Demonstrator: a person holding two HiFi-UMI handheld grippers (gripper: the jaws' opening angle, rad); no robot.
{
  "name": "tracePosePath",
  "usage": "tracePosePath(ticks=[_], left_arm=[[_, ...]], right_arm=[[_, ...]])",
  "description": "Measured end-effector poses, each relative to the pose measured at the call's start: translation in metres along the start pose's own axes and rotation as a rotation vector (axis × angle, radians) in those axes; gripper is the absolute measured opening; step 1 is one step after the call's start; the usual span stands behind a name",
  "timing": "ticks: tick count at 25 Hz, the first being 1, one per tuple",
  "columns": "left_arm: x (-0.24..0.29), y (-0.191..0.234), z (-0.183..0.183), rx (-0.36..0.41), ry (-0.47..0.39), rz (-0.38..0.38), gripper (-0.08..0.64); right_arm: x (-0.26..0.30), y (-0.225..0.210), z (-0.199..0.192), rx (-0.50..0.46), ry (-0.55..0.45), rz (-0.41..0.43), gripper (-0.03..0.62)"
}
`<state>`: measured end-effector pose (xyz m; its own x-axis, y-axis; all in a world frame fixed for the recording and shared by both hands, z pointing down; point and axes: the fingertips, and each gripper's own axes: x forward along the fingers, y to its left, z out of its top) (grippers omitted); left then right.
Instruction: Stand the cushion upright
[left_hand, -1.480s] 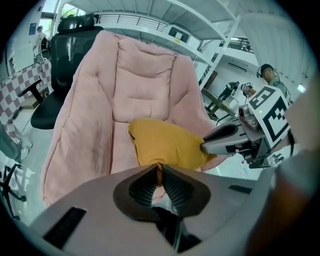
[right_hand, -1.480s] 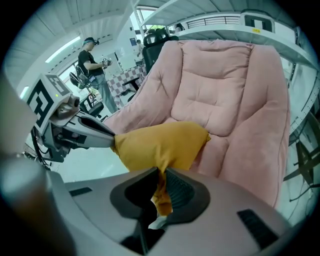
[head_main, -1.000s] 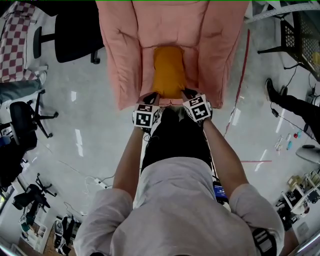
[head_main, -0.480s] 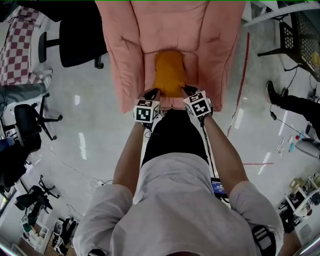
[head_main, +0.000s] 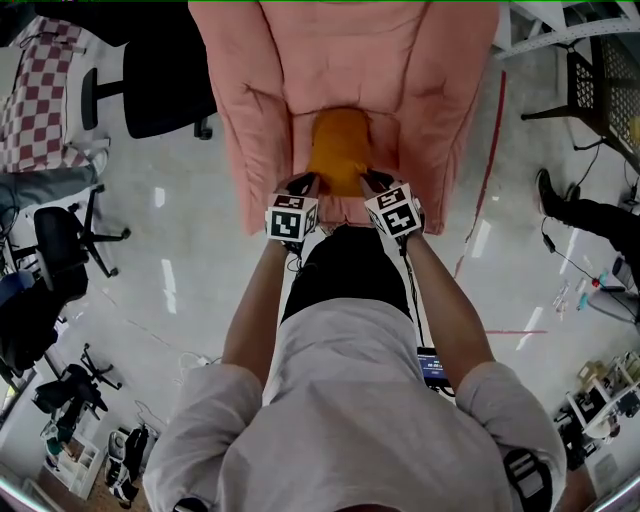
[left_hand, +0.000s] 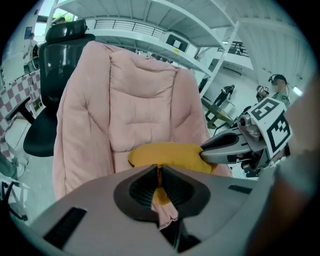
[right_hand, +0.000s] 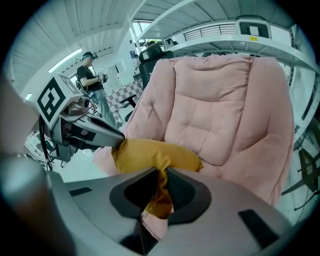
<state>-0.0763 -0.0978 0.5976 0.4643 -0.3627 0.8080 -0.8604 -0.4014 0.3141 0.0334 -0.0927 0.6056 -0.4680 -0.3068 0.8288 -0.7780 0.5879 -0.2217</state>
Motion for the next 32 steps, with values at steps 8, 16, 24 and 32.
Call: tracePosePath(ticks=[8, 16, 24, 32], left_arm=[[0.004, 0.006, 0.027, 0.029, 0.004, 0.017, 0.038], [0.011, 0.016, 0.057, 0.043, -0.015, 0.038, 0.038], [0.019, 0.028, 0.087, 0.038, -0.046, 0.056, 0.038], [0.028, 0.034, 0.126, 0.046, -0.085, 0.065, 0.036]], right_arm=[[0.000, -0.015, 0.024, -0.008, -0.032, -0.004, 0.069], [0.002, -0.031, 0.051, -0.015, -0.071, -0.003, 0.071], [-0.003, -0.047, 0.083, -0.030, -0.139, 0.014, 0.077], [-0.047, -0.064, 0.087, -0.301, -0.136, -0.018, 0.101]])
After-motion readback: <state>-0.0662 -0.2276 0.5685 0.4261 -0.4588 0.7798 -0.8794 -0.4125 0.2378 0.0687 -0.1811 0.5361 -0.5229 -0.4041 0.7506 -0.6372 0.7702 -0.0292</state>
